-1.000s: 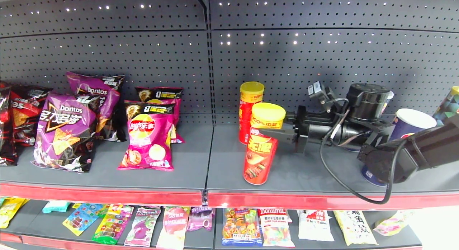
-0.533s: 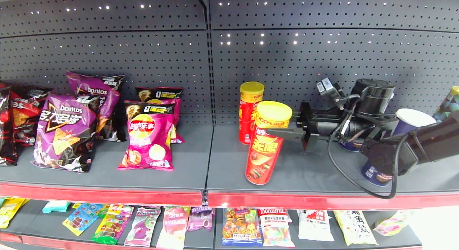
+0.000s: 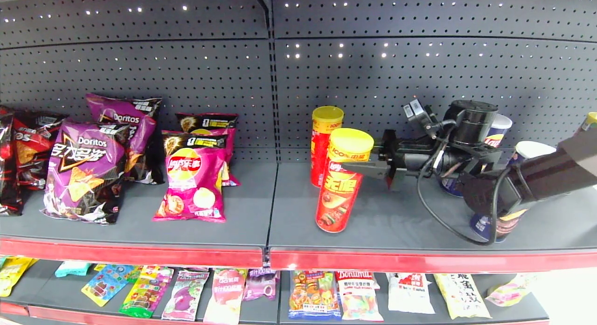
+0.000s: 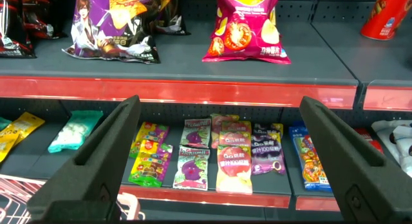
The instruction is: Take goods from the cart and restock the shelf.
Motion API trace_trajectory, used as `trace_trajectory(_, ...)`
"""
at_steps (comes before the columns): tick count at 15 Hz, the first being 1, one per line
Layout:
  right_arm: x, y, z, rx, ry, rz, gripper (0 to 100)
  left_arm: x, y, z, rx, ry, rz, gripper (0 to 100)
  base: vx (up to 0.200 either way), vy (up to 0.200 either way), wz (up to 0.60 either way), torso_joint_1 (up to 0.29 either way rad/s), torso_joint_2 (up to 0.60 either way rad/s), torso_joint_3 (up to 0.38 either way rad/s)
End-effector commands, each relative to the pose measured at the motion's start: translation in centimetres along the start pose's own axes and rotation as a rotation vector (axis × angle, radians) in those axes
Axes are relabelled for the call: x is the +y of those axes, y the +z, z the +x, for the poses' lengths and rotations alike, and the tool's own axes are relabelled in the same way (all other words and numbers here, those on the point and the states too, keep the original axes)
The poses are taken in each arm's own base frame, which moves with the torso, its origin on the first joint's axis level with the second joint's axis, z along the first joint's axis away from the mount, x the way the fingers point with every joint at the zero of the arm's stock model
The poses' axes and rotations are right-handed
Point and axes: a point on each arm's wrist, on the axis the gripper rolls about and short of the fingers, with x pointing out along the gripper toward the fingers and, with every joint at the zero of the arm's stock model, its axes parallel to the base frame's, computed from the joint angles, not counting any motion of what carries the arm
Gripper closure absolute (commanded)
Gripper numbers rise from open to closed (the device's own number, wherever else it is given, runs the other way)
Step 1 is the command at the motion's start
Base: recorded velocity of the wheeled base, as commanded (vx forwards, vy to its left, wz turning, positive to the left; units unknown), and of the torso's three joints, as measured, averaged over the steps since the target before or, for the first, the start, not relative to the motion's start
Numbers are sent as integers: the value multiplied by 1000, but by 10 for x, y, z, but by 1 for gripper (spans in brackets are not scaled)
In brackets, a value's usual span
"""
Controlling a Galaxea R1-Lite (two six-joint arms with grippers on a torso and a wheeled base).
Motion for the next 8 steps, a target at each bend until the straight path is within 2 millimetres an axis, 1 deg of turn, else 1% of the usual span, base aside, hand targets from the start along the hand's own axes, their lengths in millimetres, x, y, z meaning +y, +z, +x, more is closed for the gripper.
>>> trace_trajectory(1,-3,-6,4,2,6,9,100,0,0,0,1,1,-1,0,0,0,0,0,0,0)
trace_trajectory(8,-2,-22,6,19,26,48,100,0,0,0,1,1,1,0,0,0,0,0,0,0)
